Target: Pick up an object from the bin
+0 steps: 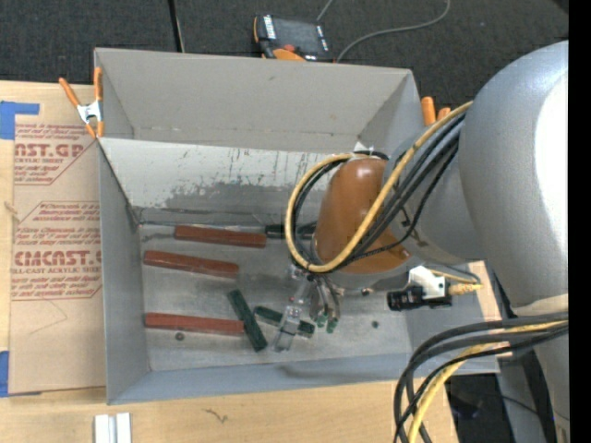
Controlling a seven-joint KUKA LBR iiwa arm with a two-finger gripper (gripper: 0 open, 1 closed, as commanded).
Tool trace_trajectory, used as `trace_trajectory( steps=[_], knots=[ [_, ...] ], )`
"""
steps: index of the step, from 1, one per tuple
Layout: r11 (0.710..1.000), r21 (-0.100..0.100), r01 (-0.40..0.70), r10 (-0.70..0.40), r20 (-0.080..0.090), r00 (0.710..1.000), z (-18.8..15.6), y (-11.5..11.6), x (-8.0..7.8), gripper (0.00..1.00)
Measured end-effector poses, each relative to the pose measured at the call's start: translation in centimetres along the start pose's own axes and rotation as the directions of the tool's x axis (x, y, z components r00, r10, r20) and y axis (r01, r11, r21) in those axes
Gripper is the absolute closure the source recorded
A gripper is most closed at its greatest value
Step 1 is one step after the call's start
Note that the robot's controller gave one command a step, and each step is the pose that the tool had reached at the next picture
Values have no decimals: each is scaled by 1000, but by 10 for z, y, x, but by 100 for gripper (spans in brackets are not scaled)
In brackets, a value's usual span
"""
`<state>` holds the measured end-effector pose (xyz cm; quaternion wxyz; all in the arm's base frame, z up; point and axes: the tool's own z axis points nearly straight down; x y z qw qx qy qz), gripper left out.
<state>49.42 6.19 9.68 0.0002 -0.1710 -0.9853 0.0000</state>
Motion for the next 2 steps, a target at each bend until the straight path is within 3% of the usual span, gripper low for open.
trace_trajectory(
  steps=[1, 2],
  knots=[
    [982, 2, -186, 186, -4, 982, 28, 10, 15, 0],
    [998, 1, 70, -70, 1, 998, 27, -27, -13, 0]
  ],
)
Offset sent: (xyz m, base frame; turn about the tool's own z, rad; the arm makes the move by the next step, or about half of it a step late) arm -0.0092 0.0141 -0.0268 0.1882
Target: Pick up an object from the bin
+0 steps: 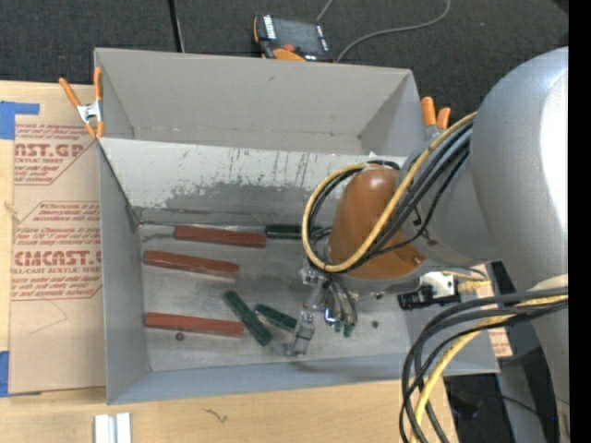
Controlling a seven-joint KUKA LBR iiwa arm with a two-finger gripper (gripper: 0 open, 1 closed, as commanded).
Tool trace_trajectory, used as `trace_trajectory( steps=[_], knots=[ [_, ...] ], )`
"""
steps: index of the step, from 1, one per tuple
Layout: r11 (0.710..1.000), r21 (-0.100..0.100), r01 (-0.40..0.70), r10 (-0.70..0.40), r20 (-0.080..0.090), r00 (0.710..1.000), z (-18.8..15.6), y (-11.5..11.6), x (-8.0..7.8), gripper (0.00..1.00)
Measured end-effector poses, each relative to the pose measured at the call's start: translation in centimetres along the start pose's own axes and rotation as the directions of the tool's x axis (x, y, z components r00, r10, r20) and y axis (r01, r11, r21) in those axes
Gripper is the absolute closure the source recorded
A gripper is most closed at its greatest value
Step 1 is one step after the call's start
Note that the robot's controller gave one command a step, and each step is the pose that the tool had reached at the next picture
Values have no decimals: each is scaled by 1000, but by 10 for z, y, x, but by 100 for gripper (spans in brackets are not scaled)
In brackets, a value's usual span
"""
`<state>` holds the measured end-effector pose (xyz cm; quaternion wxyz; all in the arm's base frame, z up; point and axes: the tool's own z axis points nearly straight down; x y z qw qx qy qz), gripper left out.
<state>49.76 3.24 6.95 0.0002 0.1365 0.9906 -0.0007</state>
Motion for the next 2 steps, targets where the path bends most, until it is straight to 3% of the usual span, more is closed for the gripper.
trace_trajectory(
  steps=[1, 2],
  knots=[
    [1000, 0, 1, -1, -2, 1000, 0, 1, 0, 100],
    [999, -4, 34, -34, 9, 999, -138, 0, -27, 100]
  ],
)
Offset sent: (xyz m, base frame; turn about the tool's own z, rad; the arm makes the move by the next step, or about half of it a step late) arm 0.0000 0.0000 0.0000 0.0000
